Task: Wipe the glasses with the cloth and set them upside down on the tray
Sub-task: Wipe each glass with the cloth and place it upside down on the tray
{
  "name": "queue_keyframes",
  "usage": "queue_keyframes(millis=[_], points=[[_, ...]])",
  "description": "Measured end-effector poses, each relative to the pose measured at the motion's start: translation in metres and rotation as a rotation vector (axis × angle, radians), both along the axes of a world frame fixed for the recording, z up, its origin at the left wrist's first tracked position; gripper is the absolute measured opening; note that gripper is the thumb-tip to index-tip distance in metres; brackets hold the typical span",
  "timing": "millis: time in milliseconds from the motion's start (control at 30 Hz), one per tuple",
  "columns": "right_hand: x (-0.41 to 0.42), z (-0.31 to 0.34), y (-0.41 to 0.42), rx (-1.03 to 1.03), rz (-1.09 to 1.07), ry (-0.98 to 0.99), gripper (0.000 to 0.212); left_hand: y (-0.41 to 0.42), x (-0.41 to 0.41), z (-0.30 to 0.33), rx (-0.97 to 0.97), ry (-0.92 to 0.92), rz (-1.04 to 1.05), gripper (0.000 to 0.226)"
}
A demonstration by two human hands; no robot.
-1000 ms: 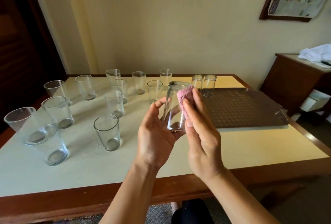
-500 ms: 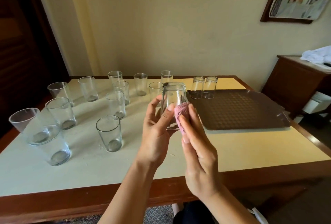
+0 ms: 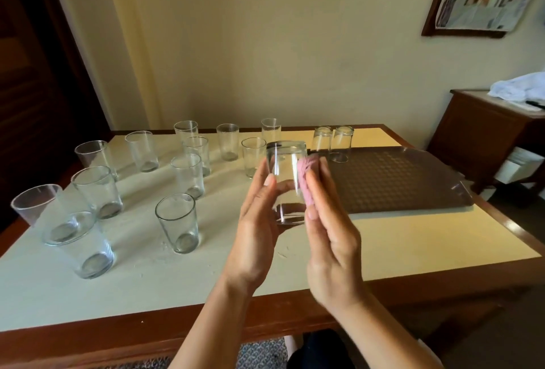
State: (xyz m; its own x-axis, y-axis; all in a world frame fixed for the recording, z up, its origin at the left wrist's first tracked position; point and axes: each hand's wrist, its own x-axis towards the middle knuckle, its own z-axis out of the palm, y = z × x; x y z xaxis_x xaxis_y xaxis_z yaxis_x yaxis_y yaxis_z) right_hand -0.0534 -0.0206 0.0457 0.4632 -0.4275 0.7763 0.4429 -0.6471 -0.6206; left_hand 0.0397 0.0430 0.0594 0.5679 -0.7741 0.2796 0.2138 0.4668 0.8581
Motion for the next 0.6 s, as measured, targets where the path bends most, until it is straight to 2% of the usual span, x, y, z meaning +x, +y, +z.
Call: queue_keyframes(millis=[67, 167, 233, 300, 433, 533, 600], points=[[0.003, 0.017, -0.013, 0.001, -0.043, 0.017, 0.044, 0.000, -0.002, -0.002, 0.016, -0.011, -0.049, 0.067], [0.002, 0.021, -0.013, -0.050, -0.066, 0.034, 0.043, -0.002, -0.003, 0.005, -0.011, -0.013, 0.028, 0.067], [-0.003, 0.005, 0.002, -0.057, -0.031, 0.057, 0.043, -0.002, 0.000, 0.008, -0.011, -0.028, 0.081, 0.055], [-0.005, -0.010, 0.010, -0.081, -0.056, 0.066, 0.044, 0.000, 0.003, 0.010, 0.002, 0.014, 0.049, 0.044], [0.002, 0.017, -0.010, -0.066, -0.047, 0.012, 0.044, 0.002, -0.001, 0.004, 0.011, -0.011, -0.072, 0.050], [0.002, 0.029, -0.013, -0.107, -0.101, 0.003, 0.042, -0.001, -0.002, 0.007, -0.029, 0.041, -0.017, 0.062], [-0.003, 0.013, 0.000, -0.110, -0.052, 0.028, 0.043, -0.002, 0.000, 0.009, -0.038, 0.020, 0.028, 0.047]])
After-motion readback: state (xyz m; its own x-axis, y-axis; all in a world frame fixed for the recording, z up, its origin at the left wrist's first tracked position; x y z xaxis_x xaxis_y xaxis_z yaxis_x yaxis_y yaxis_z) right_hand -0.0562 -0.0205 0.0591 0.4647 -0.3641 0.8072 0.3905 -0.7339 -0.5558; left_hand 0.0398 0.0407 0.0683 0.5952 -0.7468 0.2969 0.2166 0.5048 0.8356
